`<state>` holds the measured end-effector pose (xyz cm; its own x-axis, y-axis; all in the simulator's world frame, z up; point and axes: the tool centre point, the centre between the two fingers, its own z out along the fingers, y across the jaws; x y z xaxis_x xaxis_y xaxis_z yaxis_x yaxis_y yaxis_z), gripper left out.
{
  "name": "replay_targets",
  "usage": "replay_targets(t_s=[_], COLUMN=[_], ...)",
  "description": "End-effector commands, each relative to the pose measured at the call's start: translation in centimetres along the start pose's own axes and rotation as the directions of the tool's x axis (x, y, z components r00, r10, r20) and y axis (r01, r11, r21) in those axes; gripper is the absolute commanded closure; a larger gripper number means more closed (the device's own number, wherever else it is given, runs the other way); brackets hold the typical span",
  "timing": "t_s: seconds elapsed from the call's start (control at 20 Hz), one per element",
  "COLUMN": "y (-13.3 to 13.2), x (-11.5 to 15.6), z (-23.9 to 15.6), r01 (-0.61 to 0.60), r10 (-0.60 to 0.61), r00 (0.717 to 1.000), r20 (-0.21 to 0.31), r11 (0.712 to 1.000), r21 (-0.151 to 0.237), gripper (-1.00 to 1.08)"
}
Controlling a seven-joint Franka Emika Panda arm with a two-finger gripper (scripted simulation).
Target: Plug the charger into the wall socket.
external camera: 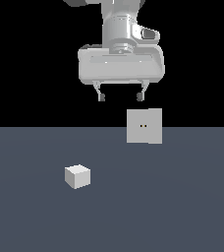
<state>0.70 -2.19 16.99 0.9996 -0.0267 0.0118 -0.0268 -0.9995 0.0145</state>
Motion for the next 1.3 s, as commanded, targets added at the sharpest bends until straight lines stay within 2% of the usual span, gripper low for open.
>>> replay_targets(t_s=[0.0, 0.35, 0.75, 1.0, 1.25], y=[0.0, -0.5, -2.2, -3.7, -5.1], x=[0.0, -0.3, -1.6, -2.9, -4.3], z=[0.0, 0.5, 2.1, 3.7, 5.4], r01=[0.000, 0.034, 0.154, 0.266, 0.381], r10=[0.000, -0.034, -0.153, -0.262, -0.373], r00=[1.000, 0.999, 0.987, 0.960, 0.916], r20=[0.000, -0.012, -0.057, -0.101, -0.147], r11=[1.000, 0.999, 0.988, 0.964, 0.924], r21=[0.000, 0.005, 0.019, 0.027, 0.031], gripper=[-0.92, -0.92, -0.92, -0.92, -0.92])
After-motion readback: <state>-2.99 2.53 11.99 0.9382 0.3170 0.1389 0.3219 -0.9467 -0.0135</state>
